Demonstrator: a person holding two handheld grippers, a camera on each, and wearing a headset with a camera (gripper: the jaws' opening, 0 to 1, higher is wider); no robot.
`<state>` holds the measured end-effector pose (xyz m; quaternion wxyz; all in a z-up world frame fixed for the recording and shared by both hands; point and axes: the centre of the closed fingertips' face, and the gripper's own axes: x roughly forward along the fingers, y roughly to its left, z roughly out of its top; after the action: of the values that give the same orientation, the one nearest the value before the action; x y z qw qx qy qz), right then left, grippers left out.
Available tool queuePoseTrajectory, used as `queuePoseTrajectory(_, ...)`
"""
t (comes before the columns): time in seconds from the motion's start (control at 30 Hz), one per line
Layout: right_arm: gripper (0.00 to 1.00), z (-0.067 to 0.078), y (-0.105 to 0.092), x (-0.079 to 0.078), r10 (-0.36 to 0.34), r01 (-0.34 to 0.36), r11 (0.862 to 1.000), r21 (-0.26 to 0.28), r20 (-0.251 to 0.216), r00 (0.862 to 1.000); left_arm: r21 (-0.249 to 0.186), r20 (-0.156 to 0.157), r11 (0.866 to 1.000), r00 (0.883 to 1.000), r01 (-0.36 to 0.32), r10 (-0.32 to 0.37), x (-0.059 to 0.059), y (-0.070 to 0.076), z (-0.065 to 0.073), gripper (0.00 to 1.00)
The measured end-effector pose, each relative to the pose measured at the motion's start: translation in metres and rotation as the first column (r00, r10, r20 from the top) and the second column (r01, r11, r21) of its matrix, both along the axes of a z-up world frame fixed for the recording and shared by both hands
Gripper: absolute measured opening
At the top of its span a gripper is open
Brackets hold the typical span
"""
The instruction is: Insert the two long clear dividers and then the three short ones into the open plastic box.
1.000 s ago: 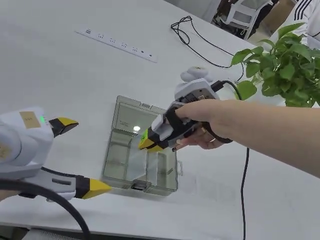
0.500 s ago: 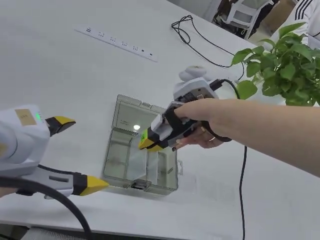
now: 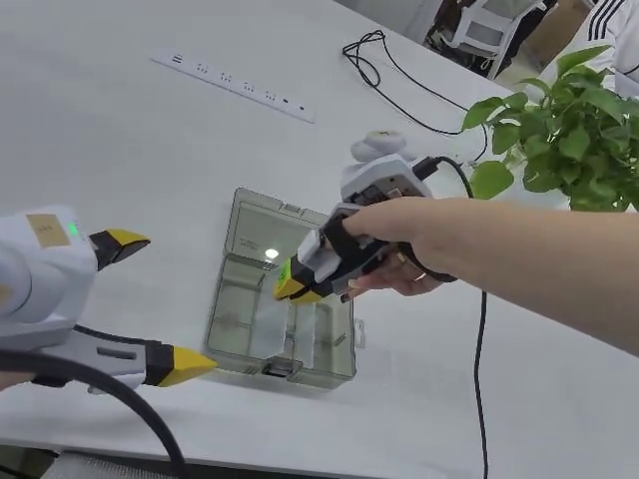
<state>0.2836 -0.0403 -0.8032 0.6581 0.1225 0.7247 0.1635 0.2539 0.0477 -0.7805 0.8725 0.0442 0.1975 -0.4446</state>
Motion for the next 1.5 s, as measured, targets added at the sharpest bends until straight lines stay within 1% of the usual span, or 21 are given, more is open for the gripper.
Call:
queuePoseTrajectory(0.07, 0.02, 0.002, 0.001, -0.002, -0.002, 0.002, 1.0, -0.003, 0.001, 1.0, 0.001, -0.001, 1.0, 1.0, 0.0, 0.0, 0.0, 0.0, 0.0, 0.91)
queuePoseTrajectory(0.13, 0.02, 0.002, 0.0, -0.001, 0.001, -0.001, 1.0, -0.004, 0.002, 1.0, 0.0, 0.0, 1.0, 1.0, 0.001, -0.001, -0.001, 0.0, 0.0, 0.91)
queuePoseTrajectory(0.2, 0.02, 0.002, -0.001, -0.001, -0.001, 0.001, 1.0, -0.006, -0.001, 1.0, 0.001, -0.004, 1.0, 1.0, 0.001, -0.001, -0.001, 0.0, -0.001, 0.91)
queuePoseTrajectory(0.47, 0.02, 0.005, 0.0, -0.003, 0.01, -0.01, 1.0, -0.011, 0.0, 1.0, -0.001, -0.005, 1.0, 1.0, 0.0, 0.0, -0.001, -0.001, -0.002, 0.9)
queuePoseTrajectory(0.6, 0.02, 0.006, 0.002, -0.008, 0.025, -0.025, 0.999, -0.02, 0.002, 1.0, -0.002, -0.005, 1.0, 1.0, -0.004, 0.004, 0.0, 0.0, -0.001, 0.9)
queuePoseTrajectory(0.63, 0.02, 0.004, 0.001, -0.004, 0.025, -0.025, 0.999, -0.02, 0.001, 1.0, -0.003, -0.005, 1.0, 1.0, -0.005, 0.005, 0.0, 0.0, -0.001, 0.9)
queuePoseTrajectory(0.73, 0.02, 0.001, 0.0, 0.001, 0.038, -0.038, 0.999, -0.031, 0.005, 0.999, -0.004, -0.007, 1.0, 1.0, -0.004, 0.004, 0.0, 0.0, -0.002, 0.9)
queuePoseTrajectory(0.93, 0.02, 0.003, 0.004, -0.007, 0.055, -0.054, 0.997, -0.048, 0.011, 0.998, -0.009, -0.006, 1.0, 1.0, -0.003, 0.003, 0.001, 0.0, -0.001, 0.91)
queuePoseTrajectory(1.03, 0.02, 0.0, 0.002, -0.001, 0.061, -0.06, 0.997, -0.057, 0.015, 0.998, -0.008, 0.001, 1.0, 1.0, 0.001, -0.001, 0.002, 0.0, 0.0, 0.92)
queuePoseTrajectory(1.27, 0.02, 0.002, 0.006, -0.008, 0.078, -0.074, 0.993, -0.088, 0.041, 0.996, -0.01, 0.012, 1.0, 1.0, 0.005, -0.005, 0.005, 0.0, 0.003, 0.93)
queuePoseTrajectory(1.4, 0.02, 0.002, 0.008, -0.01, 0.089, -0.083, 0.991, -0.108, 0.048, 0.995, -0.011, 0.01, 1.0, 1.0, 0.011, -0.01, 0.004, -0.002, 0.002, 0.92)
queuePoseTrajectory(1.47, 0.02, 0.002, 0.009, -0.011, 0.092, -0.086, 0.99, -0.113, 0.049, 0.995, -0.012, 0.009, 1.0, 1.0, 0.014, -0.014, 0.003, -0.004, 0.002, 0.92)
queuePoseTrajectory(1.5, 0.02, 0.0, 0.008, -0.007, 0.1, -0.094, 0.988, -0.12, 0.051, 0.994, -0.013, 0.009, 1.0, 1.0, 0.017, -0.017, 0.002, -0.005, 0.002, 0.92)
